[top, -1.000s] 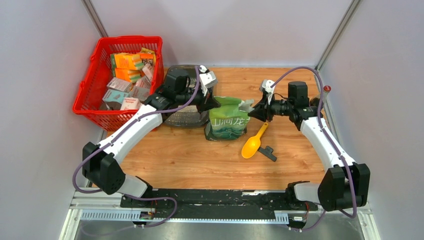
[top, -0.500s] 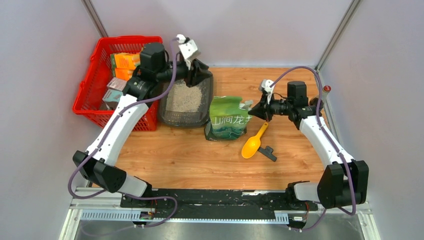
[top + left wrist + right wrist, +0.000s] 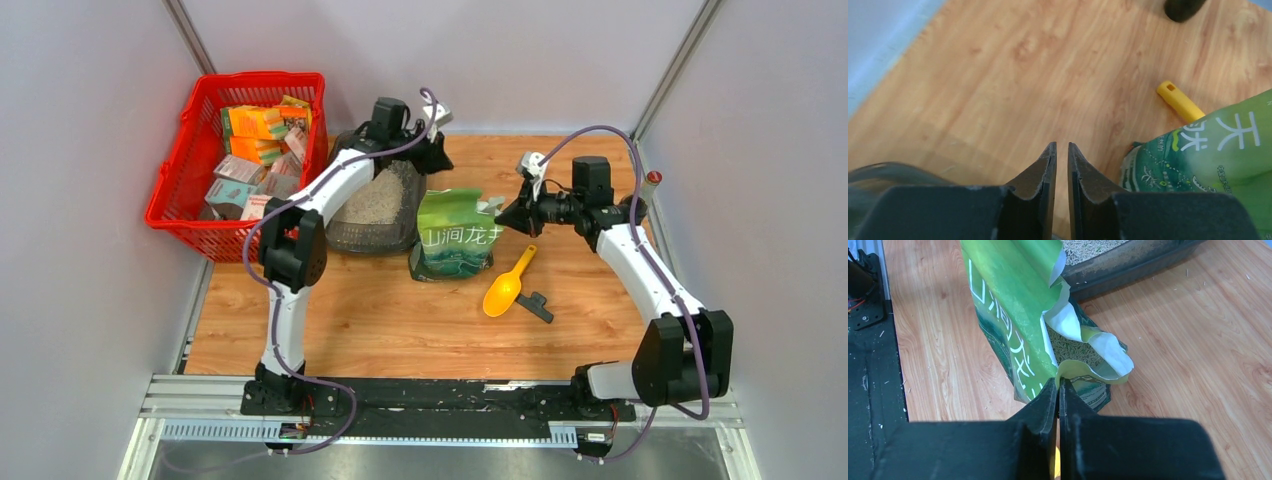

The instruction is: Fill the litter box with clean litter

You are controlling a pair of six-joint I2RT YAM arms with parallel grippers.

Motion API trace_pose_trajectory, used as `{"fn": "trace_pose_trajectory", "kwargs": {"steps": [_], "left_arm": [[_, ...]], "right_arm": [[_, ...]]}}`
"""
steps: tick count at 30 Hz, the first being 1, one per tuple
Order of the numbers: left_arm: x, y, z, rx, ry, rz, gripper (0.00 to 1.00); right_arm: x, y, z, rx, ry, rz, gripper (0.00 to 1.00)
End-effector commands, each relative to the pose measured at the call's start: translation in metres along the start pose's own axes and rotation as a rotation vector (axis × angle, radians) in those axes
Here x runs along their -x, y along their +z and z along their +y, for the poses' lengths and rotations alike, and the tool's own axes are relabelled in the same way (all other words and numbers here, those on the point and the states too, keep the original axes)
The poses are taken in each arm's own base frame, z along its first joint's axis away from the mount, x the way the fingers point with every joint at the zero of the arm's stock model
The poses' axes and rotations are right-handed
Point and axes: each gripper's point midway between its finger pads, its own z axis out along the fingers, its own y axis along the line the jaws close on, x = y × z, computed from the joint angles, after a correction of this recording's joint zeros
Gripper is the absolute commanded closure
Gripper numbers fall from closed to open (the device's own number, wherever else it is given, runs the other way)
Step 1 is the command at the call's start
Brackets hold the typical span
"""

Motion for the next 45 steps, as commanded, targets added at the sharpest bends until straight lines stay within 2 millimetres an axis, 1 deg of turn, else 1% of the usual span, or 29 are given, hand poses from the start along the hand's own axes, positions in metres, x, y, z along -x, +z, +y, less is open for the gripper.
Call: {"fn": "trace_pose_trajectory", "kwargs": {"steps": [1, 2, 5, 6, 7, 8, 10, 12, 13, 14, 16, 17, 20, 23, 24, 26, 27, 29, 32, 35, 36, 38, 39, 42, 43, 45], "left_arm": [[0.048, 0.011, -0.044, -0.162, 0.057, -0.111, 0.8], [0.041, 0.017, -0.05, -0.185, 0.043, -0.105, 0.8], [0.047, 0.025, -0.077, -0.258, 0.034, -0.141, 0.82], [0.042, 0.027, -0.084, -0.279, -0.005, -0.137, 0.82], [0.045, 0.03, -0.091, -0.305, 0.017, -0.16, 0.83], [0.042, 0.032, -0.102, -0.329, -0.016, -0.152, 0.83], [0.043, 0.034, -0.112, -0.361, -0.031, -0.162, 0.85], [0.038, 0.035, -0.122, -0.385, -0.063, -0.15, 0.87], [0.041, 0.033, -0.124, -0.386, -0.061, -0.158, 0.88], [0.034, 0.034, -0.125, -0.387, -0.078, -0.149, 0.89], [0.034, 0.032, -0.126, -0.386, -0.084, -0.15, 0.9], [0.03, 0.032, -0.126, -0.385, -0.091, -0.142, 0.9], [0.026, 0.031, -0.129, -0.393, -0.117, -0.132, 0.91], [0.026, 0.03, -0.131, -0.397, -0.131, -0.133, 0.92], [0.026, 0.03, -0.131, -0.4, -0.131, -0.133, 0.92], [0.025, 0.03, -0.132, -0.402, -0.134, -0.131, 0.92], [0.025, 0.029, -0.132, -0.404, -0.137, -0.129, 0.92], [0.025, 0.029, -0.132, -0.407, -0.139, -0.127, 0.93], [0.024, 0.028, -0.135, -0.417, -0.15, -0.12, 0.93], [0.022, 0.028, -0.136, -0.426, -0.16, -0.112, 0.93], [0.021, 0.027, -0.137, -0.433, -0.166, -0.105, 0.94], [0.019, 0.028, -0.138, -0.436, -0.174, -0.098, 0.94], [0.018, 0.028, -0.139, -0.443, -0.183, -0.093, 0.94], [0.019, 0.027, -0.142, -0.466, -0.195, -0.082, 0.95], [0.013, 0.027, -0.143, -0.473, -0.22, -0.059, 0.95], [0.015, 0.026, -0.144, -0.482, -0.23, -0.051, 0.96]], "right_arm": [[0.022, 0.0, -0.006, -0.011, -0.039, -0.023, 0.98], [0.022, 0.0, -0.006, -0.011, -0.035, -0.022, 0.98], [0.022, 0.002, -0.011, -0.014, -0.029, -0.017, 0.98], [0.022, 0.003, -0.012, -0.015, -0.031, -0.017, 0.97], [0.022, 0.003, -0.013, -0.015, -0.031, -0.012, 0.96], [0.022, 0.004, -0.017, -0.022, -0.035, -0.008, 0.95], [0.02, 0.002, -0.022, -0.033, -0.046, 0.0, 0.92], [0.021, 0.0, -0.028, -0.046, -0.048, 0.002, 0.89], [0.019, -0.002, -0.032, -0.053, -0.049, 0.005, 0.88], [0.019, -0.004, -0.035, -0.063, -0.052, 0.008, 0.88], [0.015, -0.005, -0.038, -0.069, -0.052, 0.022, 0.85], [0.014, -0.007, -0.037, -0.07, -0.051, 0.027, 0.84], [0.007, -0.008, -0.038, -0.073, -0.04, 0.044, 0.79], [0.004, -0.007, -0.038, -0.075, -0.03, 0.052, 0.71], [0.002, -0.006, -0.039, -0.076, -0.028, 0.052, 0.67], [0.002, -0.005, -0.042, -0.09, -0.027, 0.047, 0.63], [0.004, -0.005, -0.044, -0.096, -0.032, 0.042, 0.57], [0.007, -0.004, -0.047, -0.103, -0.049, 0.028, 0.53], [0.011, -0.003, -0.05, -0.099, -0.084, 0.012, 0.44], [0.016, -0.001, -0.049, -0.056, -0.089, -0.014, 0.41], [0.014, 0.0, -0.047, -0.033, -0.074, -0.012, 0.41], [0.02, 0.001, -0.04, 0.027, -0.065, -0.031, 0.41], [0.016, 0.005, -0.038, 0.052, -0.047, -0.028, 0.4], [0.014, 0.009, -0.033, 0.109, -0.016, -0.046, 0.4], [0.015, 0.011, -0.03, 0.13, -0.011, -0.059, 0.4], [0.015, 0.013, -0.032, 0.143, -0.014, -0.077, 0.39]]}}
